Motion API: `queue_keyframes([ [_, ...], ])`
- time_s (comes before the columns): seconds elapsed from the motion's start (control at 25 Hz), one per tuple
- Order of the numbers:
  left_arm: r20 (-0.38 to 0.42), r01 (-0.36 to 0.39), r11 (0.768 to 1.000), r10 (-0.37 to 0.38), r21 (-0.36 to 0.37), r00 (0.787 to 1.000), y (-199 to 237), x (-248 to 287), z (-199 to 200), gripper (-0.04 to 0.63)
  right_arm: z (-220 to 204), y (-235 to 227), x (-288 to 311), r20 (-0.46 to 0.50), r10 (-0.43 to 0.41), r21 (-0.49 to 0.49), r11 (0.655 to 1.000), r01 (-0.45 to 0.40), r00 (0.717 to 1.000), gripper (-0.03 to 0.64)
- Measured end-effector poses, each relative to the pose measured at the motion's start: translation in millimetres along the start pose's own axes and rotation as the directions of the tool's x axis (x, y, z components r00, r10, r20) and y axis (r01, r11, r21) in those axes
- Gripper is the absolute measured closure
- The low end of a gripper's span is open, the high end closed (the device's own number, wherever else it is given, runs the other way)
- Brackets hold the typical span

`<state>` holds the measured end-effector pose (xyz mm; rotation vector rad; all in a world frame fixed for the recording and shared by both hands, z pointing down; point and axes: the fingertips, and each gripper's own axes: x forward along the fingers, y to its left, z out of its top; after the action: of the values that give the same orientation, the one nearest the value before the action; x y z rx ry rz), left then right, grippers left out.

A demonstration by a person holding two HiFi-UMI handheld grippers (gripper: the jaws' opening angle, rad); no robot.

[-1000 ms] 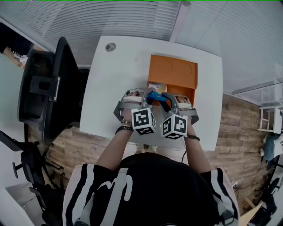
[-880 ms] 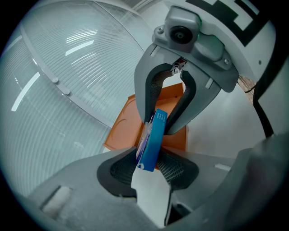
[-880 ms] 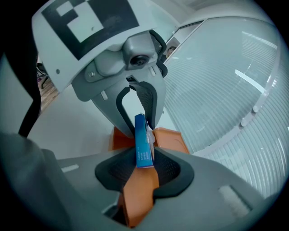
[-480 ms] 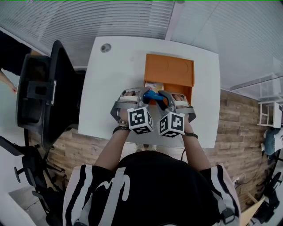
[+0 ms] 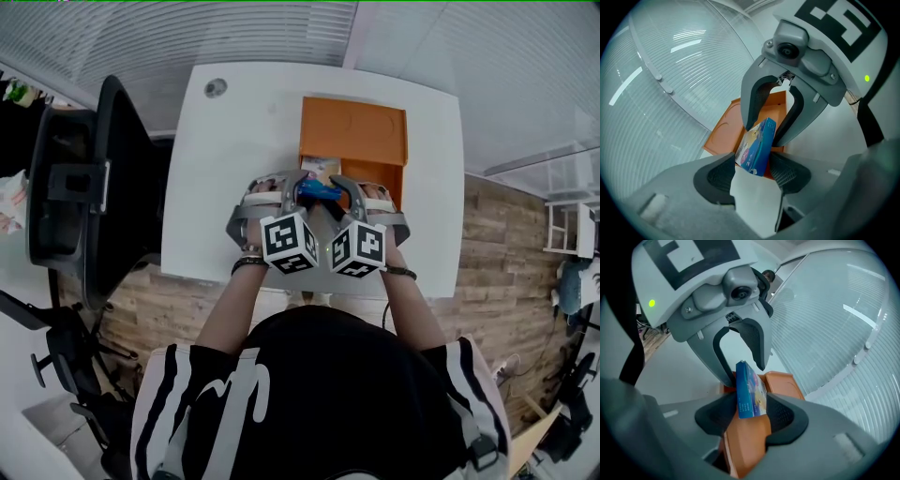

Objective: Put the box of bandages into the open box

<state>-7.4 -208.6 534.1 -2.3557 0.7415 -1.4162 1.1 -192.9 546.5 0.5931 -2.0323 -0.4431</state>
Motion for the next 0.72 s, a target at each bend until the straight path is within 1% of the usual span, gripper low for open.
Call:
queue_keyframes([
  [0.4,-0.002,0.016,1.000,-0.016,-0.011,1.000,-9,-9,-3,0.354,-3,8,-5,-0.015,0.013,0.008,1.000,-0.013,1.000,0.420],
  [0.72,-0.005,0.014,1.000,-0.014,-0.017,1.000,-16,-14,-6,0.354,-1,18,-9,-0.018,0.027,0.006,1.000,-0.027,0.999,0.411],
])
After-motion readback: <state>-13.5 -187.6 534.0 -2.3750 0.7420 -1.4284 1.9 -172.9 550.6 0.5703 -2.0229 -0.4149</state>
